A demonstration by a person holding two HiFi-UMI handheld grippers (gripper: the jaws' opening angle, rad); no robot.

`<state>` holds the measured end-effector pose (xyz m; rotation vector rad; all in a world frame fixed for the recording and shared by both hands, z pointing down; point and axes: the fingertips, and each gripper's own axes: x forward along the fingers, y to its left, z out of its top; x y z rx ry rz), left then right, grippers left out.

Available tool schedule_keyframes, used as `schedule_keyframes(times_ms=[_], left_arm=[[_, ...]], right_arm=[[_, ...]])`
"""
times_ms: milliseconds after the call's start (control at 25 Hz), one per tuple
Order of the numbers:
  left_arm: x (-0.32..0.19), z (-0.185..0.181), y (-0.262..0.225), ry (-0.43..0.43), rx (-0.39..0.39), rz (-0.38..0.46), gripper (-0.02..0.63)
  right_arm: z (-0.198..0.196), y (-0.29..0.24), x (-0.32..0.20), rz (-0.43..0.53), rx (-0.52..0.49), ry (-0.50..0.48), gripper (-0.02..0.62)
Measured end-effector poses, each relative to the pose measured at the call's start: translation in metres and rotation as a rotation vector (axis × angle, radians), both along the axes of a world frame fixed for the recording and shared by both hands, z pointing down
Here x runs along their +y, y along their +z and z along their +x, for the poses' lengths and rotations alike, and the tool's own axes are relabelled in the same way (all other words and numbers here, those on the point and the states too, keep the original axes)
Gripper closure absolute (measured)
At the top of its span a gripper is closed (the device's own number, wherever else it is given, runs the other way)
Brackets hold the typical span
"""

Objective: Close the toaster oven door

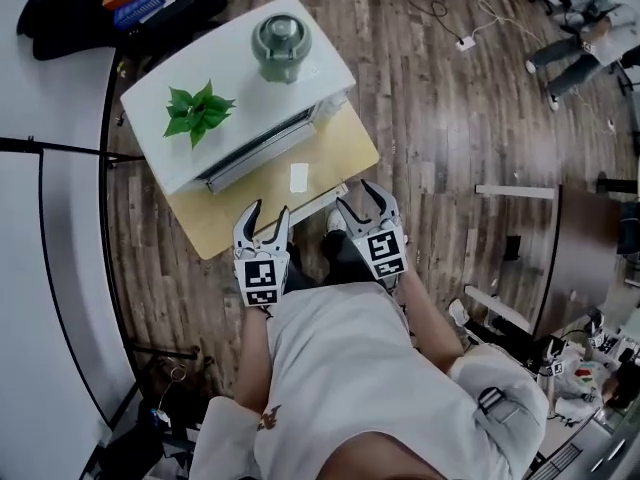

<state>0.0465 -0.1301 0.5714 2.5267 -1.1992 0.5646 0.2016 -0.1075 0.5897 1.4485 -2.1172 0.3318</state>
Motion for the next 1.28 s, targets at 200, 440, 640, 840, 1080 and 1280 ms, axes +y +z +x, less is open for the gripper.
schedule_keyframes(times_ms=[200, 440, 640, 840, 1080, 1280], left_arm=[[0.01, -0.01, 0.023, -0.088, -0.019, -0.046, 0.396], [0.017, -0.019, 0.048, -0.163, -0.048, -0.083, 0.39], [0.027, -0.032, 0.071, -0.23, -0.074, -0.128, 0.378], [0.035, -0.045, 0.091, -0.286, -0.088, -0.17, 0.368], [0.047, -0.061, 0.115, -0.347, -0.101, -0.223, 0.357], [0.056, -0.071, 0.136, -0.388, -0.106, -0.272, 0.344]], right_arm=[[0.004, 0.025, 0.004, -0.058, 0.01, -0.067, 0.337], [0.005, 0.05, 0.005, -0.11, 0.024, -0.126, 0.337], [0.005, 0.074, 0.005, -0.152, 0.036, -0.159, 0.337], [0.004, 0.094, 0.004, -0.185, 0.049, -0.185, 0.337], [0.004, 0.114, 0.004, -0.221, 0.057, -0.207, 0.337], [0.004, 0.131, 0.004, -0.253, 0.062, -0.218, 0.336]])
